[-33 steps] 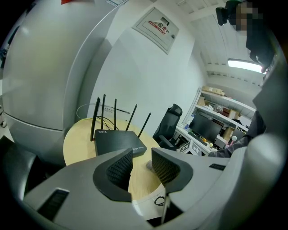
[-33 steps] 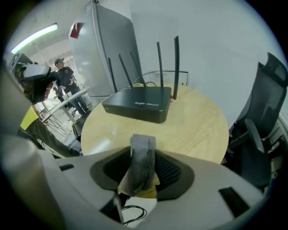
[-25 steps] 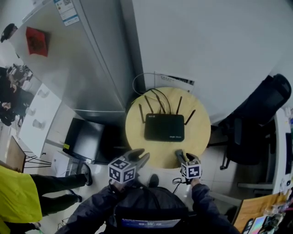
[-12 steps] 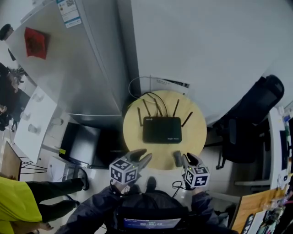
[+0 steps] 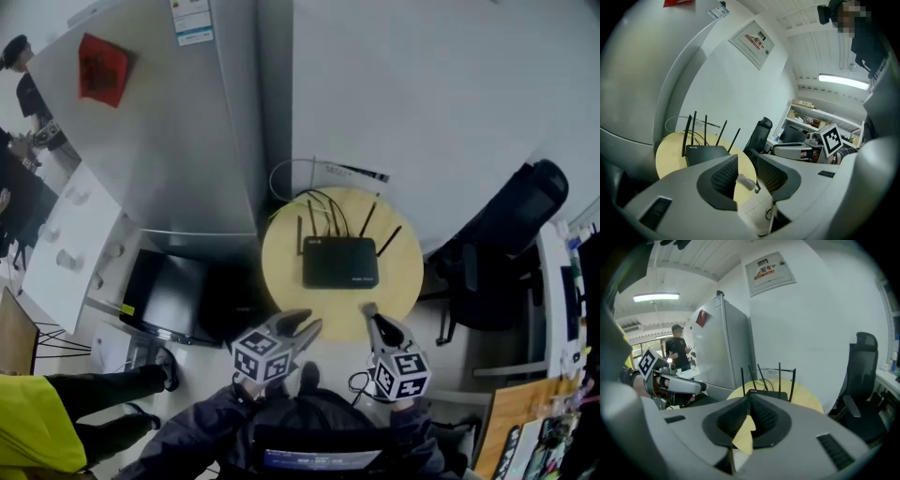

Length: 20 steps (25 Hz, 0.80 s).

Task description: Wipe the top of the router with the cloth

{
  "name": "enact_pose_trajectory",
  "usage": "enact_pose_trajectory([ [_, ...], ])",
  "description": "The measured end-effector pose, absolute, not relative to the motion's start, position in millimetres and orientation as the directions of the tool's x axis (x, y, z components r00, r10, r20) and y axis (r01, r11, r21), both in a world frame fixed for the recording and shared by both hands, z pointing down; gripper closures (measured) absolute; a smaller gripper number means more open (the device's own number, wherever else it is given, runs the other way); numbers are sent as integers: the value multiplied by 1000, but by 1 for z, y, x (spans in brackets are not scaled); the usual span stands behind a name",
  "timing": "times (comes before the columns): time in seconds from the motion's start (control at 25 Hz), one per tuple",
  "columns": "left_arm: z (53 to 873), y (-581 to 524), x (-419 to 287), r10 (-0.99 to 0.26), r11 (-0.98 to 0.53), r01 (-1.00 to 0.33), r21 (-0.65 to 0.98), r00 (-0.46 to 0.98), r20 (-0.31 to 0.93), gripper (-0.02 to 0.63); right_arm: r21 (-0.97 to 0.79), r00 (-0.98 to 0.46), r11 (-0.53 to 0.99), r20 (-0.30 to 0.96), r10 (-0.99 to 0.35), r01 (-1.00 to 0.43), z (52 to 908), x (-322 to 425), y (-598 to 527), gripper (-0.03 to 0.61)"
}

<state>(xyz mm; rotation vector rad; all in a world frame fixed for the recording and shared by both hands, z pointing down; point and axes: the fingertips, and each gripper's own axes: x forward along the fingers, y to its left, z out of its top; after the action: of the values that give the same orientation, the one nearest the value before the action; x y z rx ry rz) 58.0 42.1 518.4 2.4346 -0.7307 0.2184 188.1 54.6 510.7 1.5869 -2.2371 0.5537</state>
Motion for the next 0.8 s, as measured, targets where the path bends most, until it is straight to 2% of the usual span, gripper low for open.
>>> enact_pose_trajectory([
  [0.8,506,63,10,-442,-717,-521,463,853,277,486,-78,-301,301,483,-822,-950,499,147,82,534],
])
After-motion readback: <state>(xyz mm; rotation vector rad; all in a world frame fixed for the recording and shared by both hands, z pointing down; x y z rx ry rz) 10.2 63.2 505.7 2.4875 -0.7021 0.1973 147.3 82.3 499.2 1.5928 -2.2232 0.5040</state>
